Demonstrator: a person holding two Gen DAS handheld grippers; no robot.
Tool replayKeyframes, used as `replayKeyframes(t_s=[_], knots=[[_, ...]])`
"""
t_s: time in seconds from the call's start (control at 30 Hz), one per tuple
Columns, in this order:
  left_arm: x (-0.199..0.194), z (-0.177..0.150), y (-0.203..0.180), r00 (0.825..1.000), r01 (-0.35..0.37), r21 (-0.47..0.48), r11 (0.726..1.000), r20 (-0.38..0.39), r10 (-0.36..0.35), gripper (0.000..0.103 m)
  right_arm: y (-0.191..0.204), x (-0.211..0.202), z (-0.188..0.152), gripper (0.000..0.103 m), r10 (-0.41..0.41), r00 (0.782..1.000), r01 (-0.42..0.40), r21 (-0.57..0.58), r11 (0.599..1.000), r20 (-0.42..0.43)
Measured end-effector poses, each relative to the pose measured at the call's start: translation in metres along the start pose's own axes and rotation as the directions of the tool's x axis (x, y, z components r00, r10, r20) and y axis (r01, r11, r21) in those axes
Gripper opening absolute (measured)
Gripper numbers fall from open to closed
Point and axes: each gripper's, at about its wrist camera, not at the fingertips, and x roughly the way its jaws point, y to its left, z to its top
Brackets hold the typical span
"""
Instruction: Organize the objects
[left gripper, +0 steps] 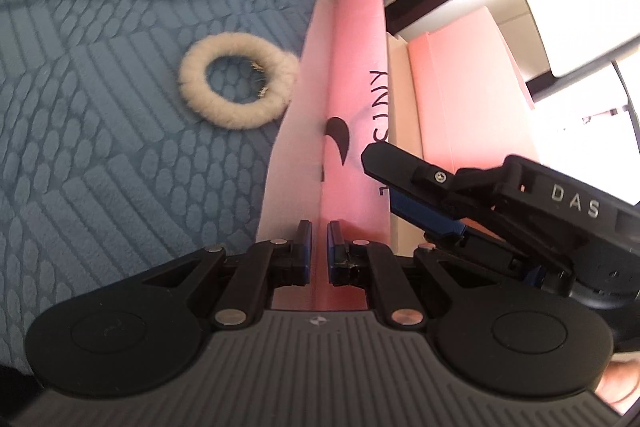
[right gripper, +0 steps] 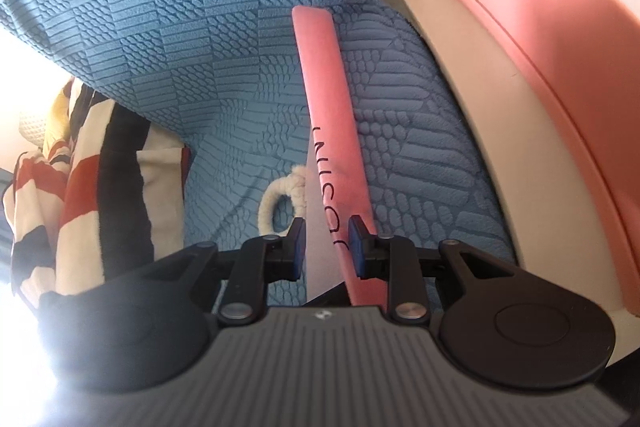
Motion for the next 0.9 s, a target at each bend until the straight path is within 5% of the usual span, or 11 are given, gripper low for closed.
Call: replayKeyframes(t_s=[0.53, 0.9], knots=[[-0.004, 0.006, 0.008, 1.0, -0.022, -0.069, 0.997, 0.015, 0.023, 0.009, 0.007, 0.02, -0.004, 0.026, -0.008, 0.999, 0.008, -0.007, 1.0, -0.033], [-0.041, 0.02, 0.017, 0.995, -0.053, -0.043, 0.998, 0.086, 0.056, 0.01, 0.012, 0.036, -0.006, 0.024, -0.033, 0.998, 0.03, -0.039, 0.999, -0.06]])
